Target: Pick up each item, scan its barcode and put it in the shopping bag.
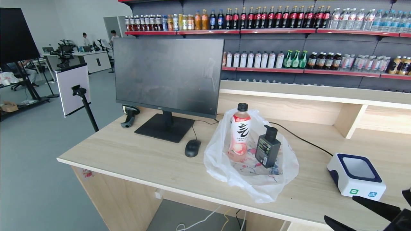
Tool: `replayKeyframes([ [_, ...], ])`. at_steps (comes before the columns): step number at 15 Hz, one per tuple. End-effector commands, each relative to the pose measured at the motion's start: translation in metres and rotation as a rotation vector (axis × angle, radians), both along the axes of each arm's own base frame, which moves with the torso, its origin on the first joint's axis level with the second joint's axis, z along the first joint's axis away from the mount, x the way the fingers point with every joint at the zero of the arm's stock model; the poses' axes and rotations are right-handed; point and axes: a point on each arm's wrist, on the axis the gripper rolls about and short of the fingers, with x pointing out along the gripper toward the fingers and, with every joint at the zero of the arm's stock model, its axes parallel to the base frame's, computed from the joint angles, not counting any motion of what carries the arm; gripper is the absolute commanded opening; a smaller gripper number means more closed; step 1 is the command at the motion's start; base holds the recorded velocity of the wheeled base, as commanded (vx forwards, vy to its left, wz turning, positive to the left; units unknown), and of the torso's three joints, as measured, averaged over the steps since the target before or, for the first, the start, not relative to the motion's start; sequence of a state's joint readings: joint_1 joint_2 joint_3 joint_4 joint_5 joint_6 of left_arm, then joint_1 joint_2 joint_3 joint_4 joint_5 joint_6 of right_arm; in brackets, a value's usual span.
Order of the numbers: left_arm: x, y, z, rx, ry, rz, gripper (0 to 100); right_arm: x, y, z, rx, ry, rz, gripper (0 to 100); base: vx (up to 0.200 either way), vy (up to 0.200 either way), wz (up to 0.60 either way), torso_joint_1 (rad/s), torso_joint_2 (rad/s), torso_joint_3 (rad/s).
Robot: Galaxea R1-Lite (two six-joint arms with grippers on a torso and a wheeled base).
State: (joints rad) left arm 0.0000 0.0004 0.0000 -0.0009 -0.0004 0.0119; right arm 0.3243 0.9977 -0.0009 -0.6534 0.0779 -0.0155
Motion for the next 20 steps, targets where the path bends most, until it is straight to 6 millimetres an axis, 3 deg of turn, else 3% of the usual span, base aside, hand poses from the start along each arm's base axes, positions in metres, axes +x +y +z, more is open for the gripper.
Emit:
replayKeyframes([
  [1,0.0,0.0,0.0,0.0,0.0,0.0,100,-0.087,-0.029,-0.025,-0.021,-0.018,0.062,100,0.0,0.0,0.0,0.0,0.0,0.0],
  [9,0.0,0.0,0.0,-0.004,0.0,0.0,100,-0.107,-0.036,-0.025,0.055,-0.209,0.052,100,0.0,0.0,0.0,0.0,0.0,0.0],
  [14,0.0,0.0,0.0,-0.007,0.0,0.0,100,-0.111,-0.039,-0.026,0.034,-0.299,-0.138,100,0.0,0.0,0.0,0.0,0.0,0.0],
  [16,0.0,0.0,0.0,-0.006,0.0,0.0,100,-0.106,-0.037,-0.025,0.014,-0.241,-0.163,100,0.0,0.0,0.0,0.0,0.0,0.0],
  [20,0.0,0.0,0.0,-0.006,0.0,0.0,100,-0.1,-0.032,-0.024,-0.03,-0.169,-0.385,100,0.0,0.0,0.0,0.0,0.0,0.0],
])
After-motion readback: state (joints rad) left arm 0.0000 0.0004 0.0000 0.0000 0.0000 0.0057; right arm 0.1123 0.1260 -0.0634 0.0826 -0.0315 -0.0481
